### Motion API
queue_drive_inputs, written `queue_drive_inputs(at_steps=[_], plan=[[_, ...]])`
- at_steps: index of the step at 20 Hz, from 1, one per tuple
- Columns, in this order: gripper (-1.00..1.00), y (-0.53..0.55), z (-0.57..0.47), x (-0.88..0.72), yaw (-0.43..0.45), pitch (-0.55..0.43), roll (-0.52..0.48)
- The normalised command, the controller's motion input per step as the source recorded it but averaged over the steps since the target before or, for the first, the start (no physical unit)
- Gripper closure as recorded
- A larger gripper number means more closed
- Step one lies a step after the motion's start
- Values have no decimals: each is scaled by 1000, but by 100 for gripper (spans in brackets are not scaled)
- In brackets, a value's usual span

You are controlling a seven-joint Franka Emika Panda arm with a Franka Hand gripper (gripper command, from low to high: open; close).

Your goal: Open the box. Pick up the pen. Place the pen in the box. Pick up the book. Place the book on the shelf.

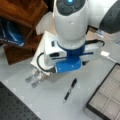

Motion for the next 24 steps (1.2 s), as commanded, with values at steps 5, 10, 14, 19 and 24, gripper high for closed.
queue_drive_inputs(at_steps=[5,10,14,19,24], plan=[[-100,-156,-242,65,243,118,113],[-100,-119,-184,128,141,-25,82],[-100,-67,-143,86,70,-97,55],[-100,-43,-260,3,53,-141,51],[-100,1,-326,-43,4,-189,27]])
